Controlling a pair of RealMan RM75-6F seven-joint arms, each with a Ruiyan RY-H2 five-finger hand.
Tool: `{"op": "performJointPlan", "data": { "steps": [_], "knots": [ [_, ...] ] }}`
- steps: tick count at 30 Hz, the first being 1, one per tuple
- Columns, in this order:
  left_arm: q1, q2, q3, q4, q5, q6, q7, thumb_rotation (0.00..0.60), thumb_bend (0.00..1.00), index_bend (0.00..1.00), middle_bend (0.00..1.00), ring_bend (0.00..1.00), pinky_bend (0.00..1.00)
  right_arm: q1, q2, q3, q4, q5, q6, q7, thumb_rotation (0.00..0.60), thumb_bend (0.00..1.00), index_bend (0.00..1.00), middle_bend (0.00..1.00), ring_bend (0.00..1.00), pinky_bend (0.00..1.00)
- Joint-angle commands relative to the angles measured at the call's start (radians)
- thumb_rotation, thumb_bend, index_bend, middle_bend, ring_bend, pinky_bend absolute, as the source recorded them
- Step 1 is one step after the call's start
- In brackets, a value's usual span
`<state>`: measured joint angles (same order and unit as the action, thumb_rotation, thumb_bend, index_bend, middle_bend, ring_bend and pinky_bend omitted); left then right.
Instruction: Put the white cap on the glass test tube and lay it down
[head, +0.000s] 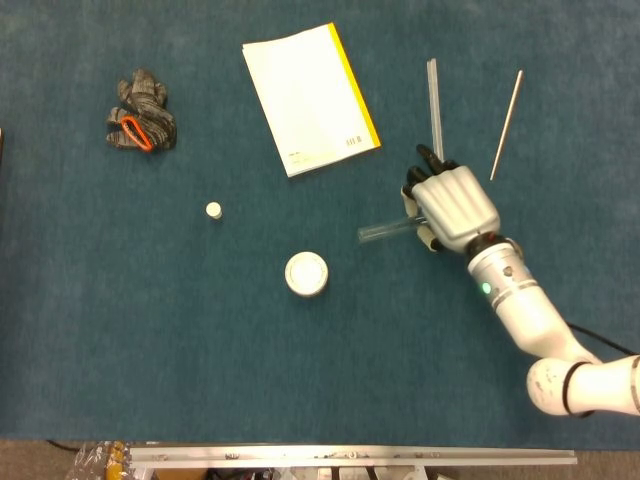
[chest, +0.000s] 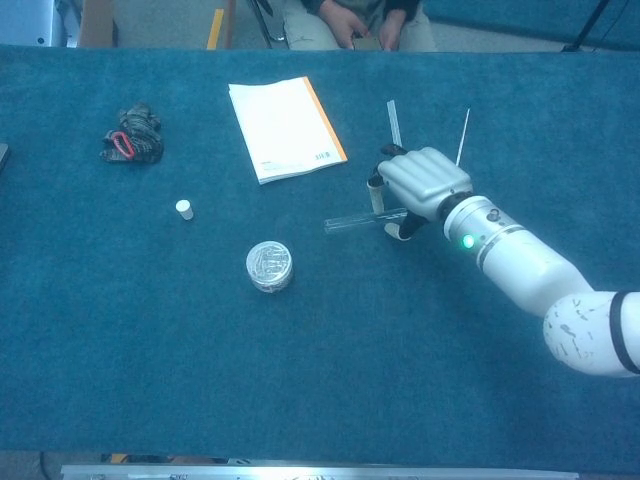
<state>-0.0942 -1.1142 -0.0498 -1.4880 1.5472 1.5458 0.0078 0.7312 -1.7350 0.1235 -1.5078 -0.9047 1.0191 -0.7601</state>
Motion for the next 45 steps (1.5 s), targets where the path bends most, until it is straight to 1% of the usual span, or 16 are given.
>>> {"op": "performJointPlan", "data": {
  "steps": [1, 8, 16, 19, 23, 30, 38, 45],
  "knots": [
    [-0.007, -0.002, -0.005, 0.002, -0.003, -0.007, -0.002, 0.6, 0.35, 0.26, 0.25, 0.12, 0.08, -0.002, 0.034, 0.01, -0.035, -0.005, 0.011, 0.014, 0.6, 0.35, 0.59, 0.31, 0.05, 0.3],
    [-0.052, 0.008, -0.009, -0.009, -0.009, -0.084, -0.035, 0.6, 0.35, 0.27, 0.25, 0.12, 0.08, -0.015, 0.123, 0.031, -0.122, -0.029, 0.035, 0.07, 0.6, 0.35, 0.61, 0.32, 0.06, 0.3],
    [-0.123, 0.021, -0.005, -0.041, 0.009, -0.19, -0.137, 0.6, 0.35, 0.28, 0.26, 0.13, 0.08, -0.029, 0.223, 0.052, -0.212, -0.058, 0.062, 0.121, 0.6, 0.35, 0.61, 0.33, 0.06, 0.3],
    [-0.155, 0.011, -0.002, -0.041, 0.02, -0.232, -0.162, 0.6, 0.35, 0.28, 0.26, 0.13, 0.08, -0.035, 0.26, 0.059, -0.243, -0.067, 0.077, 0.13, 0.6, 0.35, 0.61, 0.33, 0.06, 0.3],
    [-0.197, -0.015, 0.002, -0.038, 0.039, -0.279, -0.16, 0.6, 0.35, 0.3, 0.26, 0.13, 0.08, -0.044, 0.307, 0.061, -0.279, -0.068, 0.09, 0.139, 0.6, 0.35, 0.61, 0.33, 0.06, 0.3],
    [-0.291, -0.086, 0.003, -0.021, 0.06, -0.388, -0.146, 0.6, 0.35, 0.34, 0.26, 0.13, 0.08, -0.062, 0.367, 0.046, -0.317, -0.065, 0.103, 0.15, 0.6, 0.35, 0.61, 0.33, 0.06, 0.3],
    [-0.38, -0.213, 0.006, 0.062, 0.057, -0.49, -0.121, 0.6, 0.35, 0.34, 0.26, 0.13, 0.08, -0.079, 0.414, 0.035, -0.332, -0.064, 0.118, 0.167, 0.6, 0.35, 0.61, 0.33, 0.06, 0.3],
    [-0.424, -0.312, -0.006, 0.141, 0.032, -0.518, -0.068, 0.6, 0.35, 0.35, 0.25, 0.13, 0.08, -0.087, 0.437, 0.028, -0.333, -0.068, 0.12, 0.182, 0.6, 0.34, 0.61, 0.33, 0.06, 0.3]
  ]
}}
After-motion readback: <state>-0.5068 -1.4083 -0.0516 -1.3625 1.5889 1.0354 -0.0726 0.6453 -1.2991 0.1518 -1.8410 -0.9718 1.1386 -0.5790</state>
